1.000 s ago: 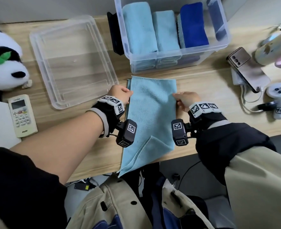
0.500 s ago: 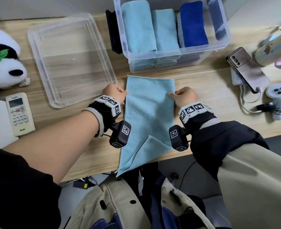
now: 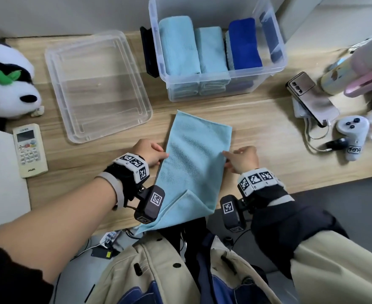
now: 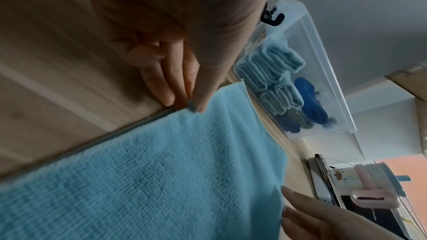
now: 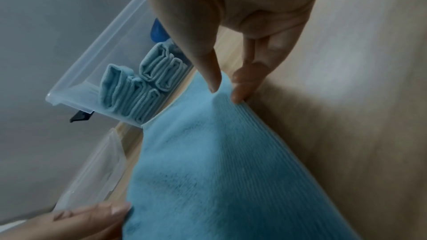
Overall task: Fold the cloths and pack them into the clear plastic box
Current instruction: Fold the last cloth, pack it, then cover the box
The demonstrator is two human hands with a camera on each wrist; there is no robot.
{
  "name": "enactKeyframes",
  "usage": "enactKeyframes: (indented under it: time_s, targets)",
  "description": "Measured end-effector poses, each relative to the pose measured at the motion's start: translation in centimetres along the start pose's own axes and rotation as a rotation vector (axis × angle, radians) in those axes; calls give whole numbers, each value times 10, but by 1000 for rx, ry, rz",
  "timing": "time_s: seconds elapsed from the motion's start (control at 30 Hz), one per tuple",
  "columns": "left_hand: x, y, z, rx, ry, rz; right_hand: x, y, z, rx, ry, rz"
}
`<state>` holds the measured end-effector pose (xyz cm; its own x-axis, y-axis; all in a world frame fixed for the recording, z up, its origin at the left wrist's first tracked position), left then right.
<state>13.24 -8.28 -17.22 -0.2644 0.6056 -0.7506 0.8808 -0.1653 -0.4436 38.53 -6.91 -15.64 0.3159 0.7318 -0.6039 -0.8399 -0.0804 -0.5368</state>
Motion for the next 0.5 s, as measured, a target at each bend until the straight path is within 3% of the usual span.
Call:
enactKeyframes:
  time_s: [0.07, 0.23, 0.5]
  targets:
    - [-2, 2, 2, 33, 11, -31, -5, 1, -6, 38, 33, -21]
    - [-9, 4, 1, 136, 43, -94, -16, 12, -20, -134, -56, 149]
    - [-14, 1, -5, 234, 72, -158, -17, 10, -9, -272, -150, 40]
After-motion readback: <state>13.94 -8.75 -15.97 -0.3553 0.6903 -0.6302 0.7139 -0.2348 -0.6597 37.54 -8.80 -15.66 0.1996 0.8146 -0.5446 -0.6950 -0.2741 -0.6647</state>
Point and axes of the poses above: each hand's wrist, its own x-axis towards the middle knuckle, its own y-axis out of the palm, z = x × y, the point moved 1 cm from there along x, towards the middle knuckle, and after that the axes turned 4 degrees about -y, right-handed, at the moved point
